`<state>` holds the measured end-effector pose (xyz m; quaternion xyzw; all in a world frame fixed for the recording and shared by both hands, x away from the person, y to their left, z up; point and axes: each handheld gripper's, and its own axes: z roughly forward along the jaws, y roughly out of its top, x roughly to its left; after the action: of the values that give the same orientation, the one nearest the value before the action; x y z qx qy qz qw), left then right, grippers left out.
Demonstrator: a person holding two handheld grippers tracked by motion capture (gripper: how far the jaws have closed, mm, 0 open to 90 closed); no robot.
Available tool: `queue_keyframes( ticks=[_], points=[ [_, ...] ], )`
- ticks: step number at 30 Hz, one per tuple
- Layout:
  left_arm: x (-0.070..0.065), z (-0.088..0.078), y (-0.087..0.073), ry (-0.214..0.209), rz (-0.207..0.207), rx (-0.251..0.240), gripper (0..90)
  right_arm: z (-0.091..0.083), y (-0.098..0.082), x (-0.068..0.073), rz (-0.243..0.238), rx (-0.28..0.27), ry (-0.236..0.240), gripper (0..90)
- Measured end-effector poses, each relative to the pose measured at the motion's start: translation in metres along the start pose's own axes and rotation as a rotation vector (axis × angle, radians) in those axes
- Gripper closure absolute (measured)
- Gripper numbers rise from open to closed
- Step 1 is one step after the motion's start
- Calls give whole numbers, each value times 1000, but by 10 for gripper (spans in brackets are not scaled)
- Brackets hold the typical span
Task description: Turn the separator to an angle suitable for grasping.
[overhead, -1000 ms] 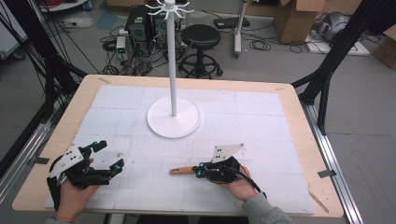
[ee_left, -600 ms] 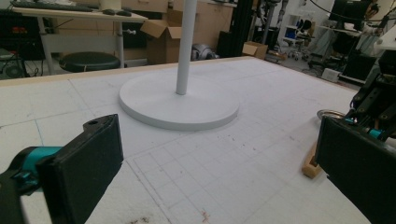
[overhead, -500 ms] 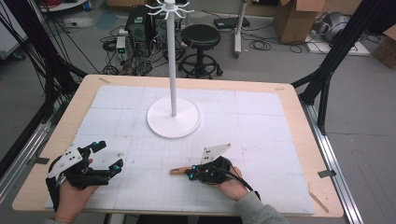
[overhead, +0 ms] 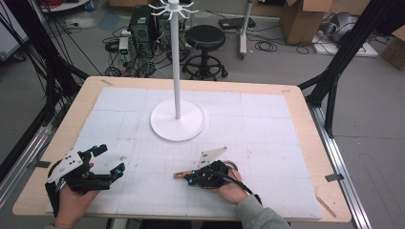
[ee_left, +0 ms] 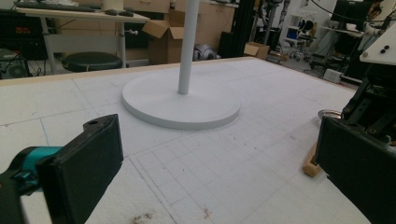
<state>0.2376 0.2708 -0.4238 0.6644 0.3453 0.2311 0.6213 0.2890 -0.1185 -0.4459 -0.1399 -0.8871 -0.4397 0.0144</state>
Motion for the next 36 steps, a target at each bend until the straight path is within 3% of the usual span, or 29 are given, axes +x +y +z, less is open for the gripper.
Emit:
queue_keyframes(
  ticks=[10, 36],
  points=[
    [1, -2, 0, 4, 3, -1, 18, 5, 4, 2, 16, 24, -1, 900],
    [2, -10, -1, 18, -1, -3, 18, 16, 15, 4, -21, 71, -67, 900]
  ],
)
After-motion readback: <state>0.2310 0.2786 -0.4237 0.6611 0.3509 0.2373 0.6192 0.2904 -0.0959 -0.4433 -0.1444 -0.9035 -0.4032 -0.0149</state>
